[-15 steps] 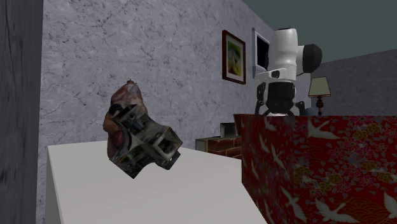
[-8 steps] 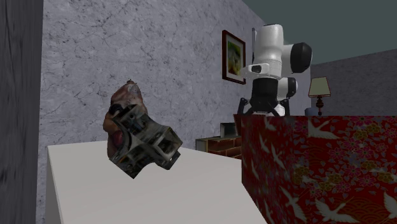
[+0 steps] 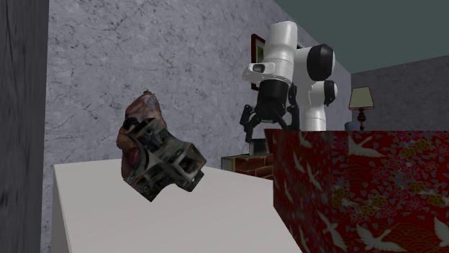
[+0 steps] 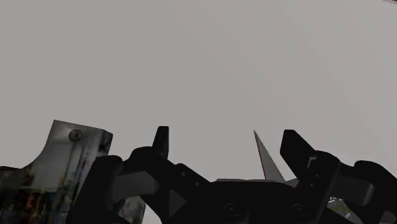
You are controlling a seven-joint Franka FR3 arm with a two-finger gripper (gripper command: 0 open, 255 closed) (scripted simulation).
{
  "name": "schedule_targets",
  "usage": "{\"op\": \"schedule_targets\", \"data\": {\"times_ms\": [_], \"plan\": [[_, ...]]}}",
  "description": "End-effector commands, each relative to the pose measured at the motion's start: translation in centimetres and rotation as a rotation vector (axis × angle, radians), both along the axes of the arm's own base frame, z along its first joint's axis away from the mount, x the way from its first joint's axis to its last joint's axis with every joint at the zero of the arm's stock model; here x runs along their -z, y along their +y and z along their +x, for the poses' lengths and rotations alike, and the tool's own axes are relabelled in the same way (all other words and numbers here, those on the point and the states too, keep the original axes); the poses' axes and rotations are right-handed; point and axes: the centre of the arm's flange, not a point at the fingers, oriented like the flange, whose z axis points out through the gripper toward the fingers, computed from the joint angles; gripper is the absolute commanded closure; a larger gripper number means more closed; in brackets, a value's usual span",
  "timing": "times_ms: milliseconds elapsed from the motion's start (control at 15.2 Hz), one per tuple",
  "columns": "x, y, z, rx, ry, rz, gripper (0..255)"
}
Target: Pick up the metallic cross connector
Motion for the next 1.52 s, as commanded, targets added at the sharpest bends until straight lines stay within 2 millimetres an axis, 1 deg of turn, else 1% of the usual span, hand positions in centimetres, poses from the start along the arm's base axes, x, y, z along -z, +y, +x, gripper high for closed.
{"op": "schedule_targets", "data": {"times_ms": [0, 330, 660, 1254, 1320, 1452], "plan": [[-0.3, -2.0, 1.2, 0.029, -0.036, -0.006, 0], [-1.5, -6.3, 4.4, 0.100, -0.120, -0.019, 0], [-3.0, -10.9, 7.0, 0.171, -0.204, -0.031, 0], [-6.3, -19.5, 10.7, 0.299, -0.356, -0.054, 0], [-6.5, -19.8, 10.8, 0.304, -0.362, -0.055, 0], [-5.4, -19.8, 10.8, 0.304, -0.362, -0.055, 0]]}}
